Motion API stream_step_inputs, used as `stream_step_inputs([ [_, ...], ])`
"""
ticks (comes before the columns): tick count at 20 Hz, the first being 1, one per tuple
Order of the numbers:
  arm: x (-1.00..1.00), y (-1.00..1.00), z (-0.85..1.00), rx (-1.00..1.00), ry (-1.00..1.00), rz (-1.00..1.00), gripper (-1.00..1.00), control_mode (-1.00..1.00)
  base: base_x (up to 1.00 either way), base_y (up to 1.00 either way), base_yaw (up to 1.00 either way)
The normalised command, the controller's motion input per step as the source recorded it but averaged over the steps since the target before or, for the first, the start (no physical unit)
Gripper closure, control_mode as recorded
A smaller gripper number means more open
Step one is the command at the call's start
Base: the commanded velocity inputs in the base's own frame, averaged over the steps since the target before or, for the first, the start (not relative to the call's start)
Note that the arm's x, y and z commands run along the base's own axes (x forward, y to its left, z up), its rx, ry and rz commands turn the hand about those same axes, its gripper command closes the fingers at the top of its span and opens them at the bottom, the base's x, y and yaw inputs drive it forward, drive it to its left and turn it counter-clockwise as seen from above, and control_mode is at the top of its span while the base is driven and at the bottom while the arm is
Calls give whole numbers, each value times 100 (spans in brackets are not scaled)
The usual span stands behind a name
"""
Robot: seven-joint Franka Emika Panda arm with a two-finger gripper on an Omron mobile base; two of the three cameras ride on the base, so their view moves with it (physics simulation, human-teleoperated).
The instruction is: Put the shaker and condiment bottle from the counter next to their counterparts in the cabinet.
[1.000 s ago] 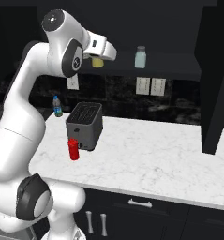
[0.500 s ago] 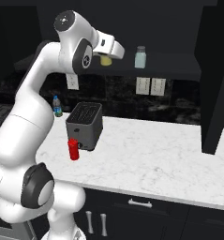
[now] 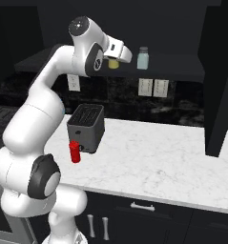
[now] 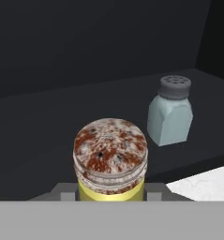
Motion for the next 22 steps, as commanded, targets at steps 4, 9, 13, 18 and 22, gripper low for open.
stream_step_inputs([
  [4, 47, -19, -7, 2, 0, 0, 100, -100, 0, 0, 0],
  [9, 41, -27, -2, 2, 0, 0, 100, -100, 0, 0, 0],
  [13, 31, -24, -1, 0, 0, 0, 100, -100, 0, 0, 0],
  [18, 26, -6, -1, 0, 0, 0, 100, -100, 0, 0, 0],
  [22, 7, 0, -11, 0, 0, 0, -100, -100, 0, 0, 0],
])
